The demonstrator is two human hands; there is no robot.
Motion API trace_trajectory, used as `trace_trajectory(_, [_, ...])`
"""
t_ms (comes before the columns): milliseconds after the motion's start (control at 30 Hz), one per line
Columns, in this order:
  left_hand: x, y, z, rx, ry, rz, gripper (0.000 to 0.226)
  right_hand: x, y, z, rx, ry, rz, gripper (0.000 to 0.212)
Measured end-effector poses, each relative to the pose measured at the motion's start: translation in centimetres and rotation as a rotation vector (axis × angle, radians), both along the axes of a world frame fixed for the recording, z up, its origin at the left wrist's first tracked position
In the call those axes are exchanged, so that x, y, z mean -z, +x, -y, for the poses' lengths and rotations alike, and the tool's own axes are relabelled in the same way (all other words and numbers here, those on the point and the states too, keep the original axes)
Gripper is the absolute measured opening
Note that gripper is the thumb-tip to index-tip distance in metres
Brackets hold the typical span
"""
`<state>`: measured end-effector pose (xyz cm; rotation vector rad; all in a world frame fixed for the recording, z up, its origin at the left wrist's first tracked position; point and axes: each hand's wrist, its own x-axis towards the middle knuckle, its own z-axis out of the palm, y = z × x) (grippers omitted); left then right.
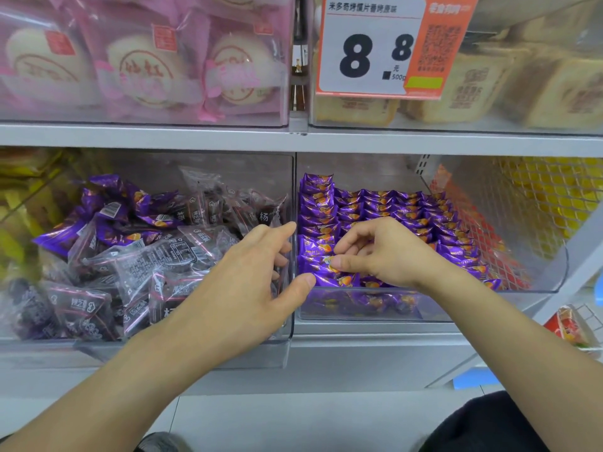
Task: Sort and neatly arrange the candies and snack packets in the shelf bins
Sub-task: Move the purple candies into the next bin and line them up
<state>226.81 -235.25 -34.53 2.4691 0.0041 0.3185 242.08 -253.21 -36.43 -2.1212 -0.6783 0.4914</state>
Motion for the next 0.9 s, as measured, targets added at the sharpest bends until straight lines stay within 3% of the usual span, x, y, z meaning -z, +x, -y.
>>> trace_trajectory(133, [0.0,0.0,0.0,0.008,-0.002,0.008,0.076,0.5,0.0,-0.6,0.065,-0.077,0.02,0.031])
trace_trajectory(433, [0.0,0.0,0.1,0.001,0.004,-0.002,0.074,0.4,-0.6,-1.1,0.053,-0.125,0.106,0.026])
trace_trajectory(700, [0.1,-0.1,-0.1,0.01,0.012,-0.002,0.079,-2.1,-0.5,1.5,-0.086,-0.266,-0.06,0.031])
trace_trajectory(900, [0.1,0.0,-0.1,-0.001,0.022,0.002,0.075,-2.0,-0.5,1.3,-0.107,-0.131,-0.034,0.017])
